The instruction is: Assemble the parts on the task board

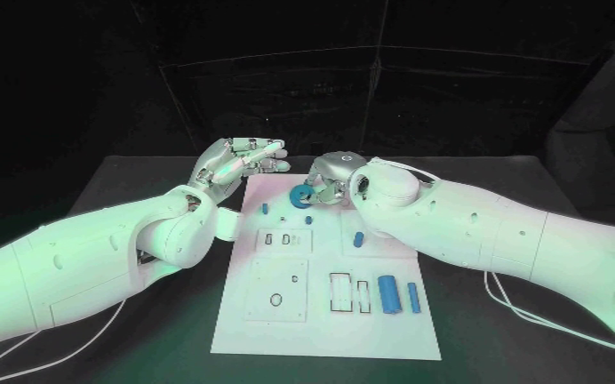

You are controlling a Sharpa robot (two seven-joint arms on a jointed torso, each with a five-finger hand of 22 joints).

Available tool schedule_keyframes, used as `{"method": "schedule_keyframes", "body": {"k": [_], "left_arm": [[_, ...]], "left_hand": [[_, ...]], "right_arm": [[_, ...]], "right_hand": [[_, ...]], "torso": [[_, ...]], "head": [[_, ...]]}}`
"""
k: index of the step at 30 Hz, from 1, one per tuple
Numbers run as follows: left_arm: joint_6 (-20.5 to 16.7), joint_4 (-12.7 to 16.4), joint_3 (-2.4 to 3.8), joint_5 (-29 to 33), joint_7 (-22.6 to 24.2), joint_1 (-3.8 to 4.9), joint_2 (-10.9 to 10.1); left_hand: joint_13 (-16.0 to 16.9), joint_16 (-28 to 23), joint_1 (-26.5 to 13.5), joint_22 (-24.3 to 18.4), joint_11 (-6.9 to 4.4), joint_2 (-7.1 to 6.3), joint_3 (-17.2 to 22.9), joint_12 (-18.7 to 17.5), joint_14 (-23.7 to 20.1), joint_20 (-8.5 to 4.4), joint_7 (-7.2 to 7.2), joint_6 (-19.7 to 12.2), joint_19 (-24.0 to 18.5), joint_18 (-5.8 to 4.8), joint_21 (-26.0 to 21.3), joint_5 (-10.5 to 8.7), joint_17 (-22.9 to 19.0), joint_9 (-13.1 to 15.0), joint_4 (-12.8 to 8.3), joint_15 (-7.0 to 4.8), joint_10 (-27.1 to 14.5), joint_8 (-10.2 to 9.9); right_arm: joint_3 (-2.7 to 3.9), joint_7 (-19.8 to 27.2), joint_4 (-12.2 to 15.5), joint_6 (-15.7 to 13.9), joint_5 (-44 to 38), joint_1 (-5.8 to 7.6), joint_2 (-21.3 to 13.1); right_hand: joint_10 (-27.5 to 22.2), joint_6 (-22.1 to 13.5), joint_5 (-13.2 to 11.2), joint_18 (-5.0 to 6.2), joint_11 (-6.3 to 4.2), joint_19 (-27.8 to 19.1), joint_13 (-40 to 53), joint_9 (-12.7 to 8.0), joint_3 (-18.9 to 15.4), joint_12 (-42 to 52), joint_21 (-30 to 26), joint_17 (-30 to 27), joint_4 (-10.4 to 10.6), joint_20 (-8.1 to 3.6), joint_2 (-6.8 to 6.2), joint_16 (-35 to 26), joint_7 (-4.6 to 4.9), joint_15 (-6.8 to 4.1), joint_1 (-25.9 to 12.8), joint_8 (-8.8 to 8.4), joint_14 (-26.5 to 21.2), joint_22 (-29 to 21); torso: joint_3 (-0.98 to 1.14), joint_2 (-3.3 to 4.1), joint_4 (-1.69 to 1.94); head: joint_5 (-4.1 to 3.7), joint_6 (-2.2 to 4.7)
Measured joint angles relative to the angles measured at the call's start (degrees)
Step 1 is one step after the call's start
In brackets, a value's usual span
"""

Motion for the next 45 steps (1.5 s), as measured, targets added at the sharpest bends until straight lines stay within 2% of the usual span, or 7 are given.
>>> {"method": "schedule_keyframes", "body": {"k": [12,27,32,45], "left_arm": [[-0.01,-0.02,0.0,0.0,-0.03,0.0,-0.11],[-0.01,-0.1,0.0,0.0,-0.05,0.0,-0.06],[-0.01,-0.16,0.0,0.0,-0.06,0.0,-0.08],[-0.02,-0.23,0.0,0.0,-0.08,0.0,-0.1]], "left_hand": [[0.0,-0.24,0.0,-0.05,0.0,0.0,0.15,-0.21,0.0,-0.17,0.0,0.0,0.17,0.0,0.0,0.0,0.0,0.0,-0.15,0.0,0.0,0.0],[0.0,-0.23,0.27,-0.09,0.0,0.27,0.3,-0.21,0.0,-0.17,0.0,0.0,0.17,0.0,0.0,0.0,0.01,0.0,-0.31,0.0,0.0,0.0],[0.0,-0.23,0.3,-0.09,0.0,0.3,0.31,-0.21,0.0,-0.17,0.0,0.0,0.17,0.0,0.0,0.0,0.01,0.0,-0.31,0.0,0.0,0.0],[0.0,-0.23,0.3,-0.08,0.0,0.3,0.46,-0.21,0.0,-0.17,0.0,0.0,0.17,0.0,0.0,0.0,-0.03,0.0,-0.46,0.0,0.0,-0.22]], "right_arm": [[-0.12,-0.09,1.27,-0.25,0.47,-0.2,-1.72],[-0.14,0.28,1.9,0.15,1.88,-0.17,-1.76],[-0.12,0.51,1.97,0.27,2.3,-0.15,-1.79],[-0.09,0.67,1.9,3.1,2.93,-0.03,-1.68]], "right_hand": [[0.42,0.43,0.0,0.0,0.01,0.0,0.0,0.01,-0.31,0.01,0.0,0.0,0.0,0.0,0.0,0.0,0.01,0.0,0.0,0.06,0.0,0.0],[0.61,0.63,0.34,0.0,-0.19,0.0,0.0,0.01,-0.55,0.55,0.0,0.0,0.06,0.0,0.01,0.0,-0.19,0.0,-0.01,0.05,0.0,0.0],[0.62,0.63,0.34,-0.01,-0.2,0.0,0.0,0.0,-0.62,0.54,0.0,0.0,-0.01,0.0,0.62,0.0,-0.19,0.0,0.01,0.05,0.0,0.0],[0.61,0.93,0.34,0.0,-0.2,0.0,0.0,0.07,-0.88,0.54,0.0,0.0,0.25,0.0,0.61,0.0,-0.5,-0.01,0.01,0.04,0.0,0.0]], "torso": [[0.0,0.01,0.0],[-0.02,0.02,0.07],[-0.04,0.02,0.07],[-0.03,0.02,0.04]], "head": [[0.07,-0.1],[-0.05,-0.23],[0.0,-0.29],[0.03,-0.38]]}}
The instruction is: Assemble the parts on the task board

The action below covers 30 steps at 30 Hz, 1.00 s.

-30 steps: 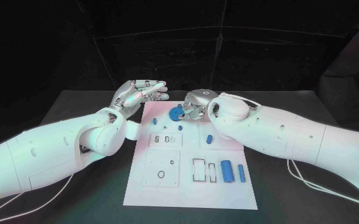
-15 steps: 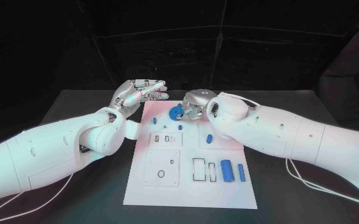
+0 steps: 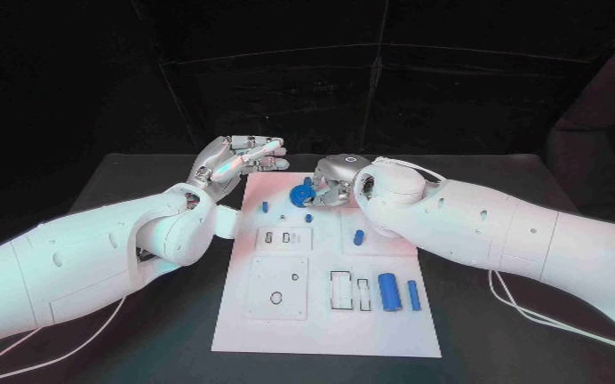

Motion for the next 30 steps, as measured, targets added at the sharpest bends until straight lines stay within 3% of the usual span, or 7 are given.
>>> {"method": "schedule_keyframes", "body": {"k": [10,16,24,30], "left_arm": [[-0.01,0.02,0.0,0.0,-0.02,0.0,-0.07],[-0.01,0.0,0.0,0.0,-0.04,0.0,-0.14],[-0.01,-0.22,0.0,0.0,-0.07,0.0,-0.38],[-0.01,-0.33,0.0,0.0,-0.11,0.0,-0.63]], "left_hand": [[0.0,0.0,0.0,-0.05,0.0,0.0,0.1,0.0,0.0,0.0,0.0,0.0,0.0,0.0,0.0,0.0,0.0,0.0,-0.1,0.0,0.0,0.0],[0.0,0.0,0.0,-0.05,0.0,0.0,0.17,0.0,0.0,0.0,0.0,0.0,0.0,0.0,0.0,0.0,0.01,0.0,-0.17,0.0,0.0,0.0],[0.0,0.0,0.0,-0.04,0.0,0.0,0.17,0.0,0.0,0.0,0.0,0.0,0.0,0.0,0.0,0.0,0.01,0.0,-0.17,0.0,0.0,0.0],[0.0,0.0,0.0,-0.04,0.0,0.0,0.17,0.0,0.0,0.0,0.0,0.0,0.0,0.0,0.0,0.0,0.01,0.0,-0.17,0.0,0.0,0.0]], "right_arm": [[0.08,0.03,0.2,1.04,0.07,0.11,-0.16],[-0.08,-0.29,1.01,-0.84,-0.19,-0.14,-1.49],[-0.08,2.03,4.56,-8.15,2.55,-0.14,-7.16],[-0.08,6.96,8.18,-10.01,10.86,0.35,-14.25]], "right_hand": [[0.0,-0.04,0.0,0.0,0.0,0.0,0.0,-0.03,-0.31,-0.01,0.0,0.0,-0.02,0.0,0.18,0.0,0.02,0.0,-0.18,-0.07,0.0,0.0],[0.0,0.21,1.85,0.0,0.0,0.21,0.0,-0.01,-1.28,-0.01,0.0,0.04,-0.31,-0.21,0.23,0.0,-0.22,0.0,-0.24,-0.01,0.0,0.0],[0.0,0.17,2.59,0.0,0.0,0.21,0.0,-0.31,-2.09,-0.34,0.0,0.04,-1.23,-0.21,0.36,-0.08,0.2,0.0,2.86,-0.01,0.0,0.0],[0.0,0.17,0.68,0.0,0.0,-0.22,0.0,-0.36,-2.42,-0.54,0.0,0.04,-4.09,-0.21,-0.52,-0.25,0.2,0.0,7.05,-0.01,0.0,0.0]], "torso": [[0.02,-0.01,-0.04],[0.05,-0.01,-0.04],[0.11,-0.1,-0.18],[0.14,-0.16,-0.32]], "head": [[-0.09,-0.03],[-0.12,0.09],[-0.13,0.52],[-0.62,0.99]]}}
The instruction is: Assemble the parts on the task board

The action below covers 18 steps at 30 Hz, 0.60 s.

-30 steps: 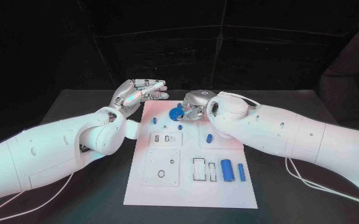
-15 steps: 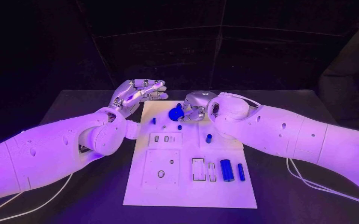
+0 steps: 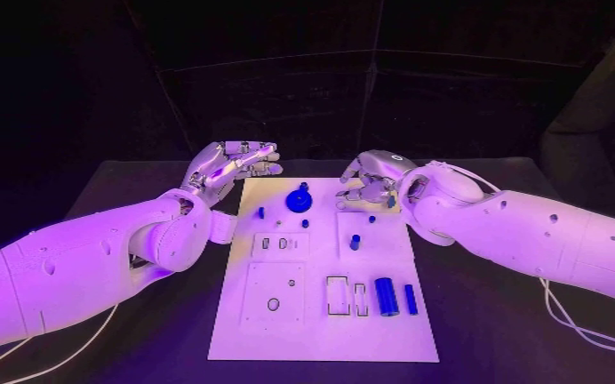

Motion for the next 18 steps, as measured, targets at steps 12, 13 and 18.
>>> {"method": "schedule_keyframes", "body": {"k": [12,13,18], "left_arm": [[0.05,-0.41,-0.01,0.0,-0.03,-0.01,0.34],[0.06,-0.45,-0.01,0.0,-0.03,-0.01,0.41],[0.11,-0.75,-0.01,0.0,-0.04,-0.11,0.72]], "left_hand": [[0.0,0.0,0.0,-0.06,0.0,0.0,0.16,0.0,0.0,0.0,0.0,0.0,0.0,0.0,0.0,0.0,0.0,0.0,-0.16,0.0,0.0,0.0],[0.0,-0.14,0.0,-0.06,0.0,0.0,0.16,-0.03,0.0,0.0,0.0,0.0,0.0,0.0,0.0,0.0,-0.01,0.0,-0.16,0.0,0.0,0.0],[0.0,-0.22,0.0,-0.11,0.0,0.0,0.31,-0.23,0.0,0.0,0.0,0.0,0.0,0.0,-0.21,0.0,-0.05,0.0,-0.31,0.0,0.0,0.0]], "right_arm": [[-0.03,7.65,2.59,1.14,10.09,0.3,-11.16],[-0.03,7.97,2.46,1.21,10.38,0.3,-11.3],[-0.03,9.24,0.96,1.46,11.49,0.07,-11.39]], "right_hand": [[-1.16,-0.4,-0.21,0.0,-0.51,-0.22,0.13,-0.06,-0.55,-1.41,-0.33,-0.01,-5.6,-0.23,-1.09,0.01,-0.4,-0.22,7.42,0.0,0.22,0.0],[-1.25,-0.51,0.11,-0.01,-0.42,-0.35,0.2,-0.06,-0.42,-1.6,-0.46,-0.01,-5.88,-0.36,-0.97,0.01,-0.51,-0.22,7.6,0.0,0.22,0.0],[-1.25,-0.83,0.27,0.0,-0.41,-0.42,0.2,-0.12,-0.36,-1.72,-0.47,-0.01,-6.25,-0.43,-0.82,0.01,-0.43,-0.21,8.2,0.0,0.22,0.0]], "torso": [[0.26,-0.09,-0.49],[0.27,-0.09,-0.49],[0.36,-0.09,-0.52]], "head": [[-1.44,0.22],[-1.51,0.24],[-1.71,0.14]]}}
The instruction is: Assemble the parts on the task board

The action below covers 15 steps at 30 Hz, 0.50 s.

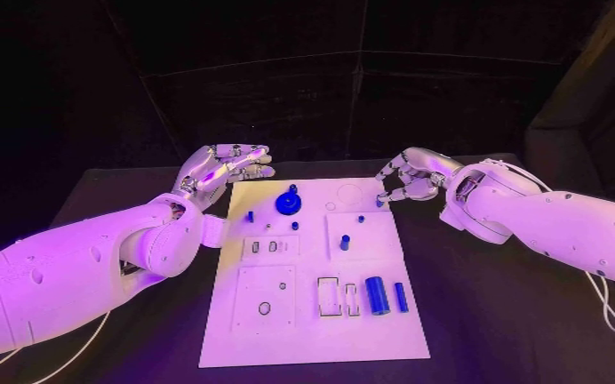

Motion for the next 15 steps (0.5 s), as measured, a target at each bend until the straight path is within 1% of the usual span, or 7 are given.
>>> {"method": "schedule_keyframes", "body": {"k": [4,6,10,12,15], "left_arm": [[0.05,-0.21,0.0,0.0,-0.02,-0.07,0.19],[0.09,-0.31,0.0,0.0,-0.02,-0.1,0.33],[0.18,-0.47,0.0,0.0,-0.04,-0.18,0.44],[0.21,-0.53,0.0,0.0,-0.04,-0.21,0.5],[0.25,-0.6,0.0,0.0,-0.06,-0.26,0.52]], "left_hand": [[0.0,0.0,0.0,0.0,0.0,0.0,0.0,0.0,0.0,0.0,0.0,0.0,0.0,0.0,-0.06,0.0,0.0,0.0,0.0,0.0,0.0,0.0],[0.0,0.0,0.0,0.0,0.0,0.0,0.0,0.0,0.0,0.0,0.0,0.0,0.0,0.0,-0.06,0.0,0.0,0.0,0.0,0.0,0.0,0.0],[0.0,0.0,0.0,0.0,0.0,0.0,0.15,0.0,0.0,0.0,0.0,0.0,0.0,0.0,-0.06,0.0,0.0,0.0,-0.15,0.0,0.0,0.0],[0.0,0.0,0.24,-0.03,0.0,0.24,0.15,0.0,0.0,0.0,0.0,0.0,0.0,0.0,-0.06,0.0,0.0,0.0,-0.15,0.0,0.0,0.0],[0.0,0.0,0.24,-0.05,0.0,0.24,0.15,0.0,0.0,0.0,0.0,0.0,0.0,0.0,-0.06,0.0,0.0,0.0,-0.15,0.0,0.0,0.0]], "right_arm": [[-0.02,0.52,-1.76,0.07,0.53,-0.31,0.78],[-0.04,0.68,-2.65,0.08,0.75,-0.43,1.34],[-0.03,0.86,-3.86,0.2,0.93,-0.56,2.11],[-0.02,0.88,-4.24,0.36,0.95,-0.71,2.27],[-0.01,0.89,-4.61,0.72,0.94,-1.01,2.37]], "right_hand": [[-0.21,-0.12,0.0,0.0,-0.21,0.0,-0.02,0.0,0.0,-0.29,0.0,0.0,0.0,0.0,0.06,0.0,0.12,0.0,0.05,0.0,0.0,0.0],[-0.43,-0.24,0.0,0.0,0.01,0.0,-0.06,-0.01,0.0,-0.3,0.0,0.0,0.0,0.0,0.05,0.0,0.17,0.0,0.05,0.0,0.0,0.0],[-0.41,-0.61,0.0,0.0,0.0,0.0,-0.09,-0.06,-0.16,-0.33,0.0,0.0,-0.16,0.0,0.05,0.01,0.21,0.0,0.05,0.0,0.0,0.0],[-0.41,-0.61,0.0,0.0,0.0,0.0,-0.09,-0.06,-0.16,-0.33,0.0,0.0,-0.16,0.0,0.05,0.01,0.21,0.0,0.05,0.0,0.0,0.0],[-0.41,-0.61,-0.3,0.0,0.0,0.0,-0.09,-0.06,-0.16,-0.33,0.0,-0.01,-0.16,0.0,0.06,0.01,0.21,0.0,0.05,0.0,0.0,0.0]], "torso": [[-0.03,0.02,0.02],[-0.07,0.02,0.11],[-0.16,0.05,0.22],[-0.2,0.05,0.24],[-0.26,0.04,0.25]], "head": [[-0.4,0.03],[-0.41,-0.01],[-0.41,-0.18],[-0.41,-0.25],[-0.27,-0.41]]}}
